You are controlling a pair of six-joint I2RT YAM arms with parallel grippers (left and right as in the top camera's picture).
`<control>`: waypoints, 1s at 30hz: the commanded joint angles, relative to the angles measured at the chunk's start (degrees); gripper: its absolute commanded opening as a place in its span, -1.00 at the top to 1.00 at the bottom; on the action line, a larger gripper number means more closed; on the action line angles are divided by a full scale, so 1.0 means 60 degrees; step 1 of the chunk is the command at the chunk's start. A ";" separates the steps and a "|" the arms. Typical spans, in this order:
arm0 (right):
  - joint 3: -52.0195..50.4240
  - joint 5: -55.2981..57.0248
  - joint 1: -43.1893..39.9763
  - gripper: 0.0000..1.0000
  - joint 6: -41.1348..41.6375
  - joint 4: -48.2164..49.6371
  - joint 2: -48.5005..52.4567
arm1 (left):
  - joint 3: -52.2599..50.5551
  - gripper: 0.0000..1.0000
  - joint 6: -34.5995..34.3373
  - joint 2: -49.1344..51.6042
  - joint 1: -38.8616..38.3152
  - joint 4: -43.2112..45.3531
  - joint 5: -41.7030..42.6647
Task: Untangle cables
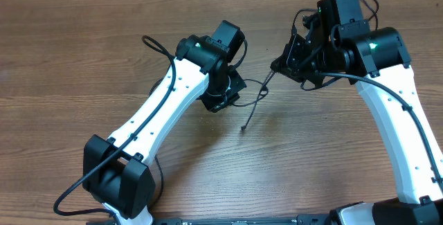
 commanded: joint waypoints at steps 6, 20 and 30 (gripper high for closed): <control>-0.0022 0.1184 0.0047 0.92 -0.0237 -0.0189 -0.0033 | 0.0157 0.92 0.0594 -0.0331 0.0142 -0.0816 -0.2386; -0.0022 0.4138 0.0047 0.93 -0.0164 -0.0648 -0.0033 | 0.0157 0.91 0.1228 -0.0331 0.0933 -0.2087 -0.3574; -0.0022 0.4615 0.0047 0.92 -0.0168 -0.0707 -0.0025 | 0.0157 0.90 0.1475 -0.0331 0.0965 -0.2142 -0.3727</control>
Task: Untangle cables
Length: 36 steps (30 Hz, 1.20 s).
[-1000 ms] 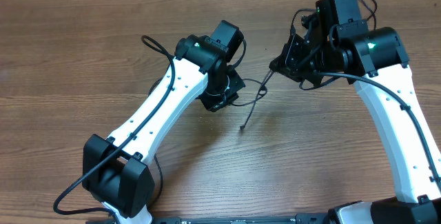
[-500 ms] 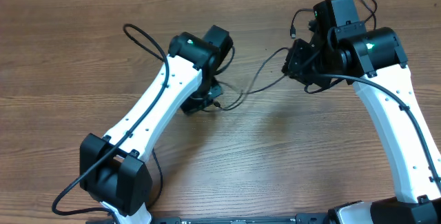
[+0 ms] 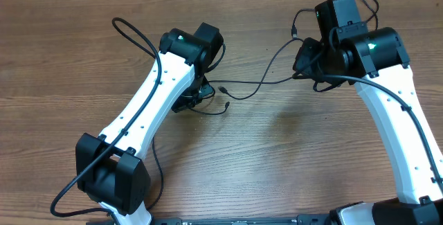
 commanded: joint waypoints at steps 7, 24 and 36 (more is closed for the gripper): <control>-0.0018 -0.0058 -0.0015 0.92 -0.0007 -0.0011 -0.0025 | 0.0157 0.17 0.0594 -0.0331 0.0047 0.0058 0.0470; -0.0018 0.2528 -0.0015 0.92 0.1923 -0.0772 -0.0025 | 0.0138 -0.99 0.1486 -0.0331 0.0047 0.0237 0.0954; -0.0018 0.4656 -0.0015 0.89 0.3355 -0.1435 -0.0022 | 0.0124 -0.99 0.1515 -0.0331 0.0047 0.0240 0.0954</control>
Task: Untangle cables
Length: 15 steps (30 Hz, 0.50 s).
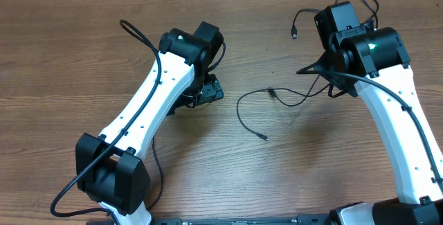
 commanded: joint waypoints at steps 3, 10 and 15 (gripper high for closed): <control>-0.0018 0.0769 -0.0015 0.82 0.0353 0.0433 -0.0022 | 0.0124 -0.99 0.0073 -0.0331 0.0047 0.0011 0.0040; -0.0018 0.0780 -0.0029 0.75 -0.1894 0.2379 0.0025 | 0.0124 -0.99 0.0073 -0.0331 0.0047 0.0004 0.0040; -0.0018 0.0645 -0.0612 0.81 -0.2718 0.3574 0.0186 | 0.0124 -0.99 0.0080 -0.0331 0.0047 0.0004 0.0036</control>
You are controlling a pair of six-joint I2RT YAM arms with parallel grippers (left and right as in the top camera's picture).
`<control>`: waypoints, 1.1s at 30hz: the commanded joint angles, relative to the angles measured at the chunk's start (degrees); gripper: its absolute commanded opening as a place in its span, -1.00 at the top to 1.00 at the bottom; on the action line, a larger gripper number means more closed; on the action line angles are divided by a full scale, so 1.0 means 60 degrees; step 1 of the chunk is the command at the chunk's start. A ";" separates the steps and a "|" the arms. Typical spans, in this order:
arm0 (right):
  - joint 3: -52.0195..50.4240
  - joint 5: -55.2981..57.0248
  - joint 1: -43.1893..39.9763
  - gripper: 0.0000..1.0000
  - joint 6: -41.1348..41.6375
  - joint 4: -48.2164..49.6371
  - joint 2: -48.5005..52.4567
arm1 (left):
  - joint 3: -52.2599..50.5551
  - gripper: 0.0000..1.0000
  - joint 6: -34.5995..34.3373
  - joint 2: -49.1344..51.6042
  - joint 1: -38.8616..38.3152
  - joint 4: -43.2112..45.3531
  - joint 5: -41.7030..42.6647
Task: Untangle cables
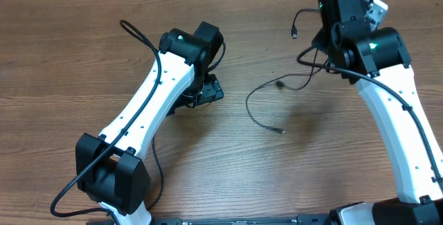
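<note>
A thin black cable (257, 113) hangs from my right gripper (324, 57), which is mostly hidden under its wrist and is shut on the cable's right part. The cable sags left past a small plug (279, 84), loops down, and ends in a connector (282, 131) near the table. A second cable end (293, 32) sticks out to the left of the right wrist. My left gripper (209, 90) sits low over the table left of centre. Its fingers look spread, with no cable between them.
The wooden table (62, 66) carries only the two white arms. The left arm's own black hose (138, 37) arcs over the back left. The right arm's hose (408, 107) runs down the right side.
My right gripper has moved up and toward the back with the cable. The cable's loop and loose connector have shifted right. The left arm has not moved.
Both grippers were close together at the centre with a cable between them. Then the left had moved away to the left, stretching the cable across the table. Later the cable was free of the left gripper and trailed only from the right one, which now holds it higher.
</note>
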 commanded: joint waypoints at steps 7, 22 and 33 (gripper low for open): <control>0.0146 -0.3078 -0.2583 0.85 -0.2543 0.1563 0.0441 | 0.0124 -0.99 0.0146 -0.0331 0.0047 0.0018 0.0036; 0.0430 -0.5949 -0.5869 0.92 -0.3381 0.2849 0.2157 | 0.0124 -1.00 0.0146 -0.0331 0.0047 0.0288 0.0040; 0.0430 -0.5187 -0.5905 0.50 -0.3384 0.2943 0.3228 | 0.0120 -0.99 0.0146 -0.0331 0.0047 0.0291 0.0036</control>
